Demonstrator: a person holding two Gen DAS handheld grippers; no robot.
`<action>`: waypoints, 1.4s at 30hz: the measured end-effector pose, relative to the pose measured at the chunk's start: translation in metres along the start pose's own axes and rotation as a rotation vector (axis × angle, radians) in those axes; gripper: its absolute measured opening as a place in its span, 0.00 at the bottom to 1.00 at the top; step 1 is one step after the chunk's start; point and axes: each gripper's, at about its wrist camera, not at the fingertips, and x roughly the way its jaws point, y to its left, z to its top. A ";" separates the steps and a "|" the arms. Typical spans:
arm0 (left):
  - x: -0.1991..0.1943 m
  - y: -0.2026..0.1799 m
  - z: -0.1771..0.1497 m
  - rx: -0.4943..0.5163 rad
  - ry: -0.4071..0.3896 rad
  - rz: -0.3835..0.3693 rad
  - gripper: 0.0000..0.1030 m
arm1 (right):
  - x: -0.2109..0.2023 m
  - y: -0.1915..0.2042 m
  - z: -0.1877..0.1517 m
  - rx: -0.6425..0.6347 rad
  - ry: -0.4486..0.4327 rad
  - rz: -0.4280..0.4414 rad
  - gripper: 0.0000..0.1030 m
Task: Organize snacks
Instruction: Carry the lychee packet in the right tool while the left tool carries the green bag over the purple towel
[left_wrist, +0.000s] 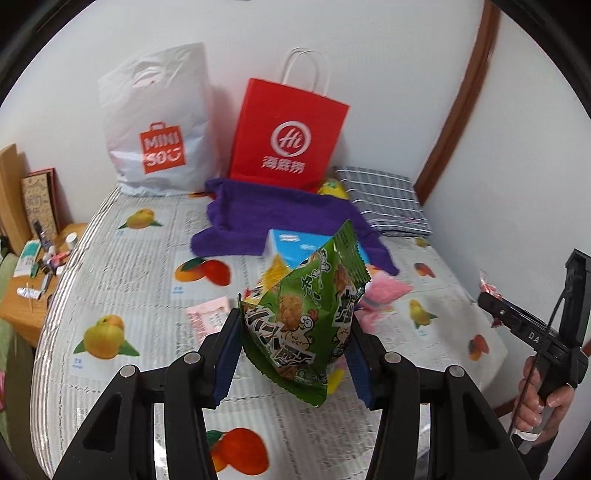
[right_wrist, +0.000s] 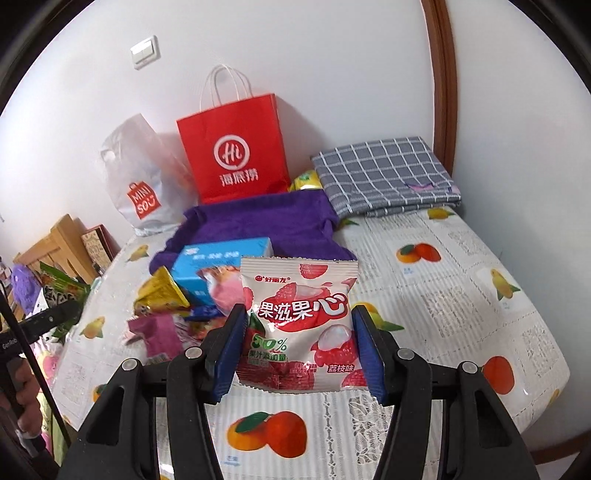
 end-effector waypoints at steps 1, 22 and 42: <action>-0.001 -0.004 0.002 0.008 -0.003 -0.005 0.48 | -0.002 0.001 0.001 0.000 -0.004 0.005 0.55; 0.022 -0.039 0.066 0.120 -0.057 -0.006 0.48 | 0.034 0.035 0.056 -0.063 -0.034 0.051 0.55; 0.097 -0.014 0.128 0.084 0.017 0.044 0.48 | 0.125 0.055 0.124 -0.094 0.003 0.058 0.55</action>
